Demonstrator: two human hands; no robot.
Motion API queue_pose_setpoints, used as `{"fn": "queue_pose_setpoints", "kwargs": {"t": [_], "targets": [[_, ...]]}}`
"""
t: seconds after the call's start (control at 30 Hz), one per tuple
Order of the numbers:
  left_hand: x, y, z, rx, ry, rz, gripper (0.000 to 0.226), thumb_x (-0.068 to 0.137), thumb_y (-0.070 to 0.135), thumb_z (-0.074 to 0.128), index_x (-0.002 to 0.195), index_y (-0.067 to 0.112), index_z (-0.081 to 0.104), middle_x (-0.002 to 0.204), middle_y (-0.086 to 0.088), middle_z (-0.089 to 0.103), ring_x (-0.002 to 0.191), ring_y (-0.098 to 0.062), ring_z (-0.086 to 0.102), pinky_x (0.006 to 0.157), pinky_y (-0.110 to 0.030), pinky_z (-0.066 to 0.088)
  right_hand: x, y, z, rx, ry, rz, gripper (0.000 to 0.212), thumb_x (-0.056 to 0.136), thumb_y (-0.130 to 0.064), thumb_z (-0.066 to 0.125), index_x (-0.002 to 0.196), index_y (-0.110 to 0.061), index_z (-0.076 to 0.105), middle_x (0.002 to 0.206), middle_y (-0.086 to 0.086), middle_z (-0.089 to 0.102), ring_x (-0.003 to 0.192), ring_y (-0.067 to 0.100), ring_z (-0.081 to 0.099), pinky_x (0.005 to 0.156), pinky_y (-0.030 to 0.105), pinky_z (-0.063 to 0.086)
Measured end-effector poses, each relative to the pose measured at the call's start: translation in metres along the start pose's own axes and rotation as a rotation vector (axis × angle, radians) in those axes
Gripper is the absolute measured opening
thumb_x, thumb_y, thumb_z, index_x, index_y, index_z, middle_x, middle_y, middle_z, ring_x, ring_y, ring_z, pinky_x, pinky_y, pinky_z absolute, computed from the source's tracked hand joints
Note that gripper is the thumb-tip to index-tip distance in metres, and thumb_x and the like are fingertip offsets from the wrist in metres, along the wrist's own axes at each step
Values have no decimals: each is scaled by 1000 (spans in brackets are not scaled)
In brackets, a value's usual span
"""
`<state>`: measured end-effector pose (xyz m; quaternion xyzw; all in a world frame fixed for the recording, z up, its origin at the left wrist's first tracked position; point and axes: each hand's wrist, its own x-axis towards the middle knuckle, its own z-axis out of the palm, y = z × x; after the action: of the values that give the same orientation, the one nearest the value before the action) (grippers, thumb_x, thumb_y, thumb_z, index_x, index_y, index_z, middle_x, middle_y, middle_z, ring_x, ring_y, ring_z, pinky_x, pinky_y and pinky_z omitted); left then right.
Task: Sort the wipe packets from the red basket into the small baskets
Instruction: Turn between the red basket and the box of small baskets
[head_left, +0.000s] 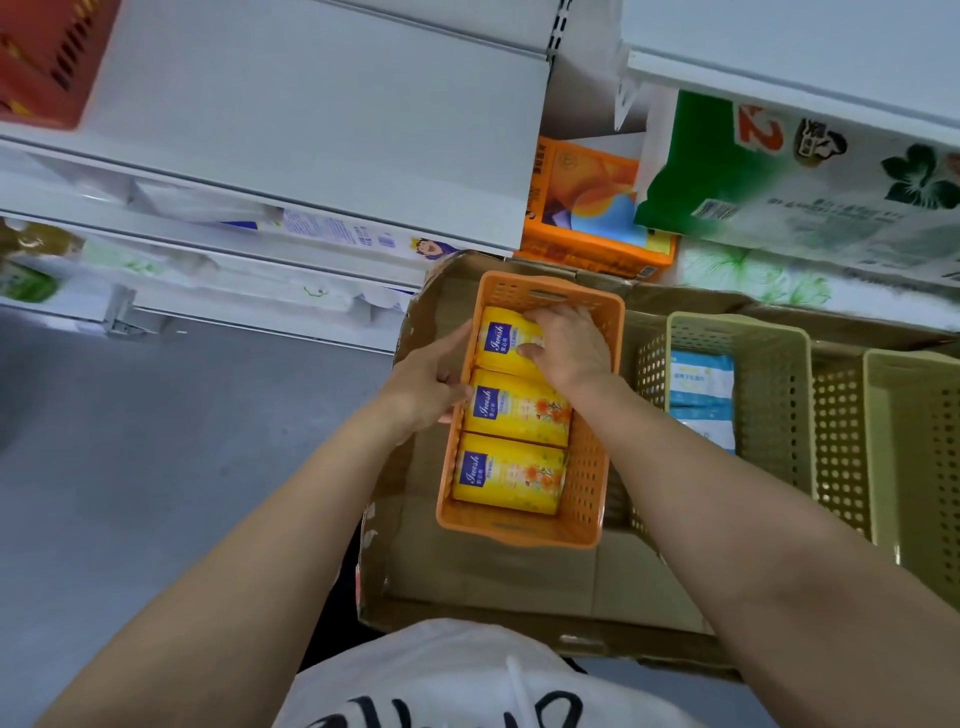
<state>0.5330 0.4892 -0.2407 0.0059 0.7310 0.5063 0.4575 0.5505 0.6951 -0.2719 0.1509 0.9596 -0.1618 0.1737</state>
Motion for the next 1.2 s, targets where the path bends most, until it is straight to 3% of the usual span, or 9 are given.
{"fn": "queue_pose_setpoints", "kwargs": {"t": [0.17,0.47,0.57,0.7,0.8,0.9,1.2], "targets": [[-2,-1,4,20,33,6,80,91,7,64,145,53,29,92,-3,61,97,-23,67,80,-46,60,-7,6,1,-64,-85,-80,81,79,-47,76,148,-27,38,147,3,42,139,26,33,116,46,29],[-11,9,9,133,71,52,79,92,5,60,148,49,25,83,5,60,92,-22,67,80,-45,60,-18,-6,4,-248,-15,-47,79,82,-49,72,149,-27,36,142,7,36,134,28,32,106,43,39],[-14,11,11,204,88,81,72,93,13,62,148,45,28,97,5,65,95,-21,66,82,-45,59,-27,-11,-2,-264,7,-4,68,80,-52,73,137,-25,48,134,7,37,127,28,35,98,44,44],[-29,11,-4,494,116,133,45,96,31,55,140,27,48,134,-5,60,119,-25,58,98,-35,47,-43,-15,-22,-187,-24,34,51,93,-47,59,134,-17,54,136,10,47,129,30,41,105,45,40],[-55,8,-42,632,179,150,46,99,34,50,141,16,48,139,-12,55,126,-28,51,103,-35,40,-63,-31,-45,-152,3,104,50,97,-44,53,139,-18,51,147,9,43,137,29,37,109,46,39],[-97,5,-102,718,272,235,45,98,36,50,138,15,52,136,-15,53,126,-29,48,105,-36,38,-95,-68,-66,-145,89,117,48,96,-41,55,138,-17,53,143,10,48,133,29,42,103,43,43],[-264,-26,-313,837,690,527,42,92,30,64,131,15,58,131,-8,56,123,-31,48,101,-42,41,-190,-260,-88,69,553,-64,39,88,-21,69,126,-14,64,129,7,61,123,27,53,101,32,39]]}}
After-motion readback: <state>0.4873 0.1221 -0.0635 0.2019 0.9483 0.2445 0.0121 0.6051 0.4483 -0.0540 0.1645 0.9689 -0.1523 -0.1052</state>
